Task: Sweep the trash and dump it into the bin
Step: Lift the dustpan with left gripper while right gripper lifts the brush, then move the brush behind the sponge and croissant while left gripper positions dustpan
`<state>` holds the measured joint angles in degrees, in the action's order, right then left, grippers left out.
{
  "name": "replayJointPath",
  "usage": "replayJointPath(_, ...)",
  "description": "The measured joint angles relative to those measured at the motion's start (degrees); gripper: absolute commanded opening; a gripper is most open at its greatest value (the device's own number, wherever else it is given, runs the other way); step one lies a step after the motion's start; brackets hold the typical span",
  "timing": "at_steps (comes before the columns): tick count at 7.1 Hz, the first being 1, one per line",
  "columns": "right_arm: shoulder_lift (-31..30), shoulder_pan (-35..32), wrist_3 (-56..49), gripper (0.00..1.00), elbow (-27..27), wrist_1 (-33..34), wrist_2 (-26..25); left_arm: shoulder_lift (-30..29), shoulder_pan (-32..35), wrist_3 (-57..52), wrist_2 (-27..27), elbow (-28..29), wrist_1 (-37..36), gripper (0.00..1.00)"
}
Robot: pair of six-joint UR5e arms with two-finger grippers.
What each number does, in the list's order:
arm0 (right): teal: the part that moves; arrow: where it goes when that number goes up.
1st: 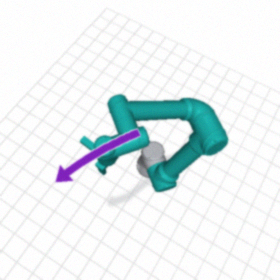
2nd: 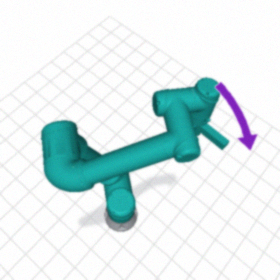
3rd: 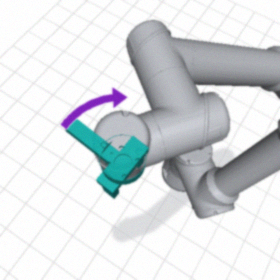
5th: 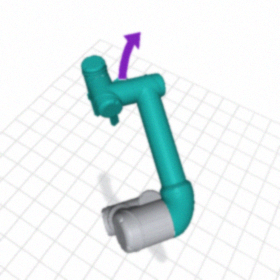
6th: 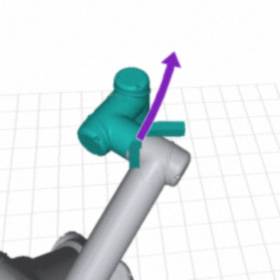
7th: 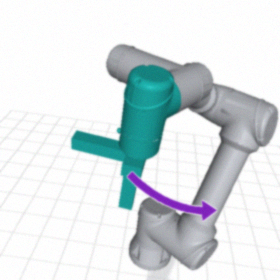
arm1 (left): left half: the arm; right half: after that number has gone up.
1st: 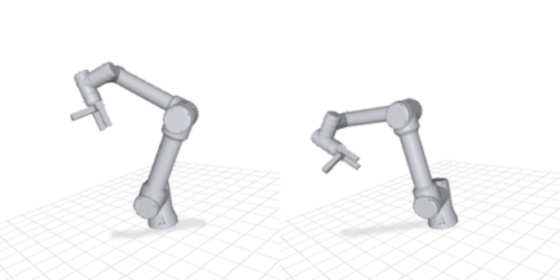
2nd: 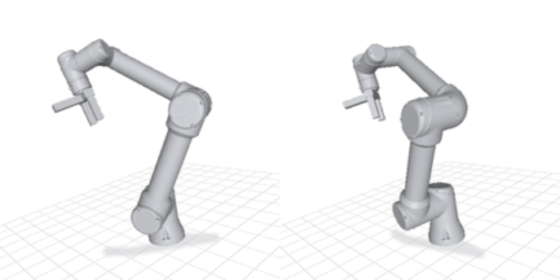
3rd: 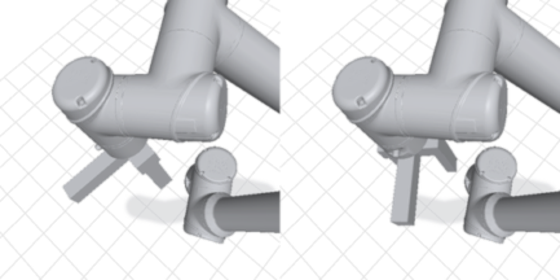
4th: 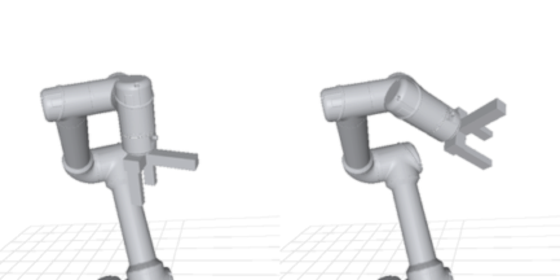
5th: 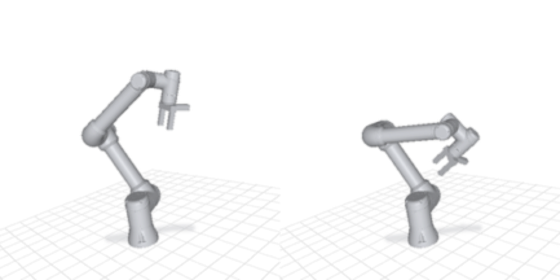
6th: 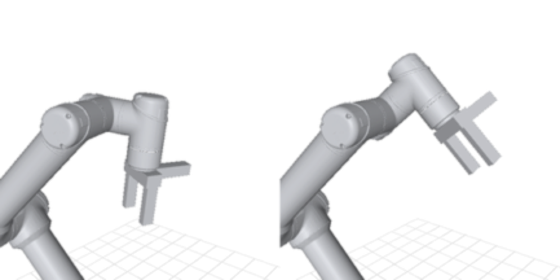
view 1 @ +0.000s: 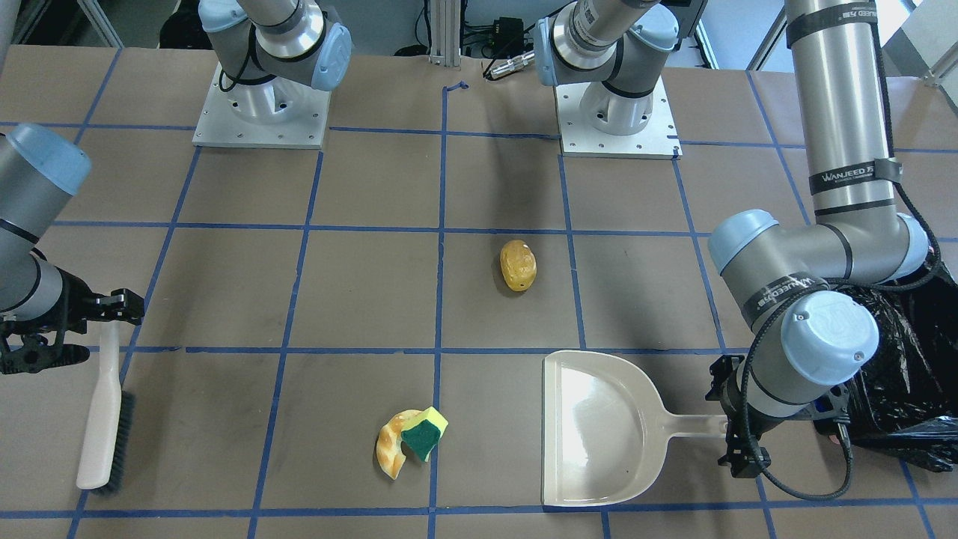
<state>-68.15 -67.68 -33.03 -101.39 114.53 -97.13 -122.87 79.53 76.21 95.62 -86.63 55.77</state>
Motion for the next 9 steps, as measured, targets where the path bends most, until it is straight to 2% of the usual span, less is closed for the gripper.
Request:
replayJointPath(1,-0.05,0.0,0.25,0.52,0.09,0.11,0.14,-0.32,0.01,0.09,-0.16,-0.03,-0.09,0.0)
replayJointPath(3,-0.11,0.0,0.97,0.34,0.18,0.16,0.25,-0.26,0.02,0.09,-0.63,-0.02,-0.2,0.0)
replayJointPath(8,-0.57,-0.01,1.14,0.2,0.26,0.02,0.2,2.48,0.63,-1.85,1.8,0.77,-2.64,0.0)
replayJointPath(9,-0.78,-0.13,1.24,0.2,0.4,-0.03,0.24,2.68,1.8,-0.86,2.51,0.68,-3.89,0.0)
